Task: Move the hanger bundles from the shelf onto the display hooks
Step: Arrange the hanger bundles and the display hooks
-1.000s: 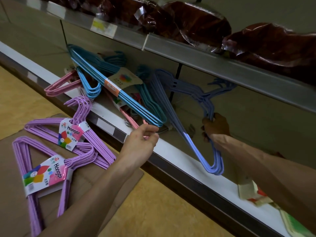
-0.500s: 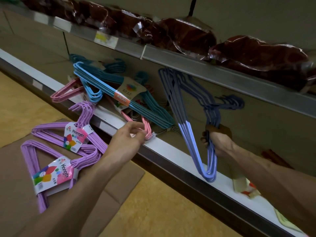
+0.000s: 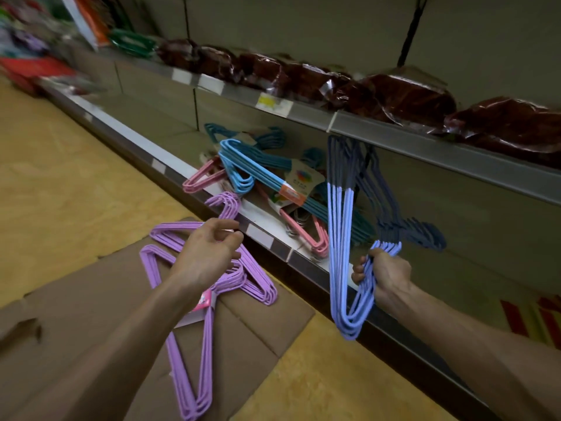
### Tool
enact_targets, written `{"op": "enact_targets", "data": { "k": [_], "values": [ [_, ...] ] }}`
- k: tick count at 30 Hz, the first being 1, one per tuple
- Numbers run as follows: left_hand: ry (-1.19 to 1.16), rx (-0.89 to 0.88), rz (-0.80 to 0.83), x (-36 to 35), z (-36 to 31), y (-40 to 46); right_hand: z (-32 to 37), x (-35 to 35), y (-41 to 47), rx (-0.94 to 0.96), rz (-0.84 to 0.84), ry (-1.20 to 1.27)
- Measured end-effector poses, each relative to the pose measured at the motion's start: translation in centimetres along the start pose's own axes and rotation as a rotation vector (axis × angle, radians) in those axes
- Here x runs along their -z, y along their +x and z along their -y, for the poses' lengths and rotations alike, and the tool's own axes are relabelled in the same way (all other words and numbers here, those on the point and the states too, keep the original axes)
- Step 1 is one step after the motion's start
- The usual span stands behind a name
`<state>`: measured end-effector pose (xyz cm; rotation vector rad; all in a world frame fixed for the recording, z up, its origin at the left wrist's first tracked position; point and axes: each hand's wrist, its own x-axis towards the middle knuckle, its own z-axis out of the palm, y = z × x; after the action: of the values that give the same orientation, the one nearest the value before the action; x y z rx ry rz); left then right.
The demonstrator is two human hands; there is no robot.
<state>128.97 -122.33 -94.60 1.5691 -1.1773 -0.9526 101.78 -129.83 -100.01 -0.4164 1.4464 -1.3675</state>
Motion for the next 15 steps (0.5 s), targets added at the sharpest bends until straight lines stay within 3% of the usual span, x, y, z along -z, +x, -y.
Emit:
{"op": "enact_targets", "data": {
  "k": [7,15],
  "values": [
    [0.028,-0.025,-0.029,3.0,0.2,-1.4,-2.8,-2.5,-3.6,0.028,0.089,-0.051],
    [0.038,-0.027,-0.081,6.4,0.0,-2.5,-6.0,-6.9,-7.4,0.103,0.338,-0.296]
  ]
}}
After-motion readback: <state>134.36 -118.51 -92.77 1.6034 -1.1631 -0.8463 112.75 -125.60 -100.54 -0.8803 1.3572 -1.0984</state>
